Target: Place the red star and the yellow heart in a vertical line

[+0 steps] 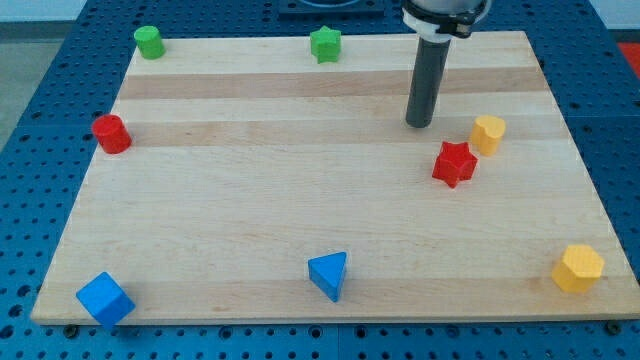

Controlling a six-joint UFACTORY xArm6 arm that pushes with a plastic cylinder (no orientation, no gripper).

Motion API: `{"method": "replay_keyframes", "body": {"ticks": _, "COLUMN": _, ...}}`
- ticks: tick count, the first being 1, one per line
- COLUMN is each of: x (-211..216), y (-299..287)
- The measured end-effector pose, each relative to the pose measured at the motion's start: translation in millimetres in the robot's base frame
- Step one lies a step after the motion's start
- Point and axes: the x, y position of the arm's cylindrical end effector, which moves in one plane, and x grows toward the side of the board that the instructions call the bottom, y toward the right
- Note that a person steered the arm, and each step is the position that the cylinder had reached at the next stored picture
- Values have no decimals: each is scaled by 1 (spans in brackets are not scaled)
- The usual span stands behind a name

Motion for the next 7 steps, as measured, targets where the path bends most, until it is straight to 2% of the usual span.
{"method": "replay_keyframes", "body": {"ticks": 3, "x": 71, "y": 9}}
{"method": "replay_keyframes", "body": {"ticks": 7, "x": 95, "y": 56}}
